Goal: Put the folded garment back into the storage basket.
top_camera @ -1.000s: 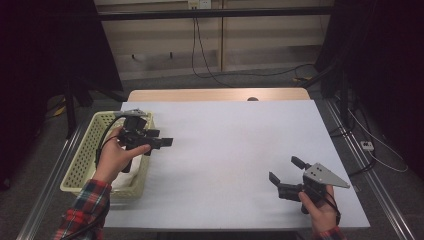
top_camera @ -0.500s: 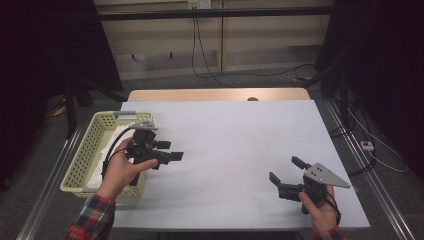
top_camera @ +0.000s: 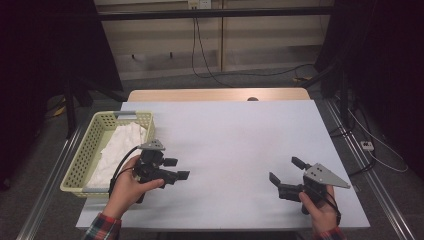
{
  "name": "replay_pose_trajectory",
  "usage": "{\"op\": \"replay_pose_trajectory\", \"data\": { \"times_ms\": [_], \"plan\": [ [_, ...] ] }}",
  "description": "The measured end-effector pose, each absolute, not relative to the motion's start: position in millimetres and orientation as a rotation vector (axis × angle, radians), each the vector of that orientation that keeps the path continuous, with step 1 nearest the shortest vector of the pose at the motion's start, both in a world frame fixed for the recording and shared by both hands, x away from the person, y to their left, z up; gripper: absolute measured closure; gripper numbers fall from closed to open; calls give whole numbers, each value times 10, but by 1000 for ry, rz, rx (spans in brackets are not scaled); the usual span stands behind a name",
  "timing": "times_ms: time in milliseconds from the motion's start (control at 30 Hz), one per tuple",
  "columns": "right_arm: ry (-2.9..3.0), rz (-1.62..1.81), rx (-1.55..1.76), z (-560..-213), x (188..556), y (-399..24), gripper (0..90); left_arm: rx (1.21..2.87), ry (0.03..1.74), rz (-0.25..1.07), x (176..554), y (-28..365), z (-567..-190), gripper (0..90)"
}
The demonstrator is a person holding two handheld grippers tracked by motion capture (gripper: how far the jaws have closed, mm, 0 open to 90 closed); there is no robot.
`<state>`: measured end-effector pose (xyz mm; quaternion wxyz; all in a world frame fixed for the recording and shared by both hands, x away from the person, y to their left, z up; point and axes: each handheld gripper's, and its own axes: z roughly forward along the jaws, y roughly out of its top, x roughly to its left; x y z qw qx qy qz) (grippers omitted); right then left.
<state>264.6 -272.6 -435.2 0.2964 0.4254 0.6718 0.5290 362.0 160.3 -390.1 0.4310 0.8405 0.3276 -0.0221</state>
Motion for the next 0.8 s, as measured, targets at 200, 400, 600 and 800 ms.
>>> {"op": "replay_pose_trajectory", "data": {
  "times_ms": [200, 400, 600, 800],
  "plan": [
    [1787, 1404, 1133, -4355, 2644, -2731, 55, 2092, 825, -69, 3569, 1608, -4020, 264],
    [1790, 1402, 1136, -4358, 2636, -2739, 55, 2081, 826, -84, 3538, 1633, -4097, 254],
    [1797, 1399, 1140, -4371, 2641, -2744, 55, 2087, 834, -62, 3499, 1628, -4152, 250],
    [1805, 1394, 1139, -4369, 2645, -2742, 55, 2092, 833, -49, 3490, 1620, -4159, 246]
  ]
}}
